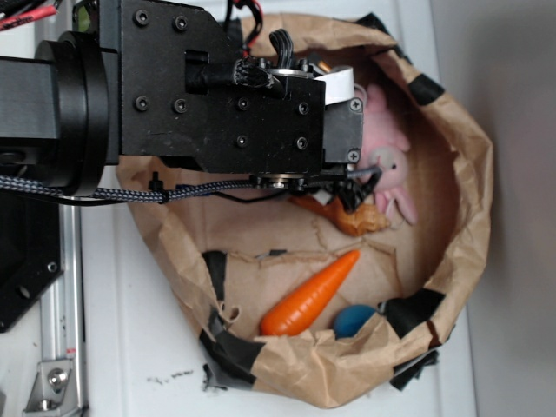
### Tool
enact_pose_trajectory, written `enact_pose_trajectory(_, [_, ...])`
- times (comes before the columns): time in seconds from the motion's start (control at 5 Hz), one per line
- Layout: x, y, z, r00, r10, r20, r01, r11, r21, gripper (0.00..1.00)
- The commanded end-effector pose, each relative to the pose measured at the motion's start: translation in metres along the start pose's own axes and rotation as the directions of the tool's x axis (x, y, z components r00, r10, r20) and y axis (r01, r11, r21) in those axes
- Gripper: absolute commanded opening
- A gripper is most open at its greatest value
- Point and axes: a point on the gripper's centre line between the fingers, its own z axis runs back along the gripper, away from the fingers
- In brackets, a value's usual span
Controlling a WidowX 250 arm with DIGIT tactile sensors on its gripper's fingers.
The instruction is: Grab the gray animal.
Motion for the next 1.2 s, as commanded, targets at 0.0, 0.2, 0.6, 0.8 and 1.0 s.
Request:
enact_pose_trajectory(0.0, [0.026, 0.038, -0.043, 0.994, -0.066, -0.086, 0.063, 0.997, -0.036, 1.00])
enact_pose_trajectory(0.2, [0.030, 0.035, -0.066, 0.988, -0.083, -0.131, 0.091, 0.994, 0.055, 0.04])
enact_pose_trajectory(0.6, [0.020, 0.005, 0.011, 0.952, -0.289, -0.097, 0.279, 0.954, -0.107, 0.00])
enact_pose_trajectory(0.8, [0.004, -0.010, 0.068, 0.888, -0.459, -0.020, 0.440, 0.863, -0.250, 0.00])
enact_pose_trajectory(1.0, [0.006, -0.015, 0.118, 0.809, -0.586, 0.045, 0.576, 0.776, -0.256, 0.00])
